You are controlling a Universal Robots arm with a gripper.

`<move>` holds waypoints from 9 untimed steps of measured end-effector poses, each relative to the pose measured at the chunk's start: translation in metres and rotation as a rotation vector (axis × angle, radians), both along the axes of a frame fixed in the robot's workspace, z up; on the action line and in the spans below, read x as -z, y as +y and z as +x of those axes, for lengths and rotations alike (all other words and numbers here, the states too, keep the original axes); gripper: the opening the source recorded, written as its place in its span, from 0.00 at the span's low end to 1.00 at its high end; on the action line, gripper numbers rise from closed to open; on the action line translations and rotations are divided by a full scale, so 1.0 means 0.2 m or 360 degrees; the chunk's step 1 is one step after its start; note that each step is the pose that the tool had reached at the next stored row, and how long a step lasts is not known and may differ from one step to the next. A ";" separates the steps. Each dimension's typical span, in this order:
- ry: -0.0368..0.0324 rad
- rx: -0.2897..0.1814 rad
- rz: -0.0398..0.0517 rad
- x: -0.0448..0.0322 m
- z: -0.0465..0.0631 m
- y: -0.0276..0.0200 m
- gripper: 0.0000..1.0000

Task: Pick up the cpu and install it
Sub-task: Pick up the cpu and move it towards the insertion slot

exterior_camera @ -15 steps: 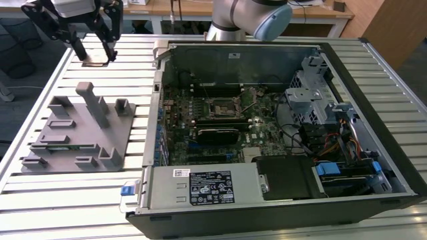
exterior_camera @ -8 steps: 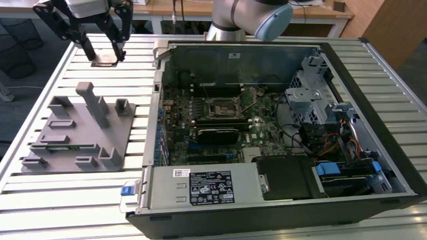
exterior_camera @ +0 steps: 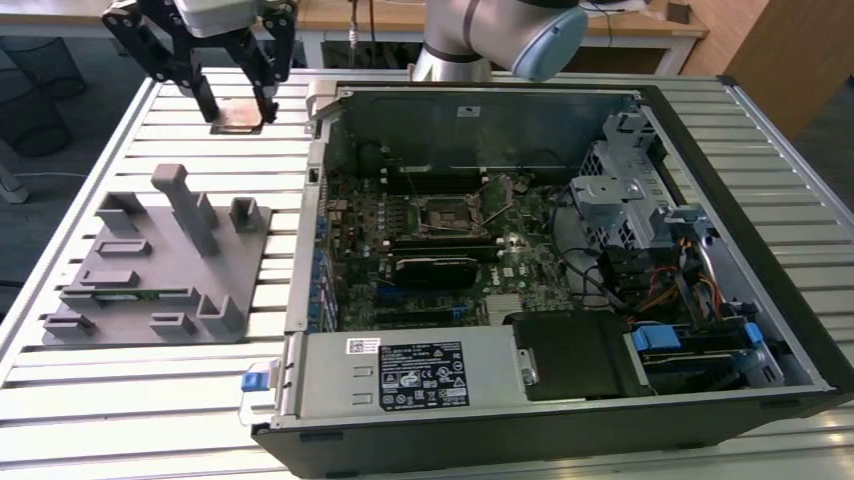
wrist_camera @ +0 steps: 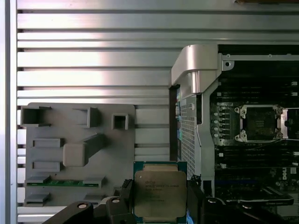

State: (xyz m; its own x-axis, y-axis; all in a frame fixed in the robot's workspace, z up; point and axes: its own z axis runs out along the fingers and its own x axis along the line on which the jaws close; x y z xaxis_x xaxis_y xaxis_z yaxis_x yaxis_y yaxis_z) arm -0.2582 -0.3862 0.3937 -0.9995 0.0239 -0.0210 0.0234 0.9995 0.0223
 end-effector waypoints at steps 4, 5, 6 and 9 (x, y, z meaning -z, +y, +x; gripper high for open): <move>0.0000 0.0000 0.0000 0.002 0.06 0.000 0.54; 0.0000 0.0000 0.0000 0.002 0.07 0.000 0.54; 0.0000 0.0000 0.0000 0.002 0.08 0.000 0.54; 0.0000 0.0000 0.0000 0.004 0.11 0.000 0.54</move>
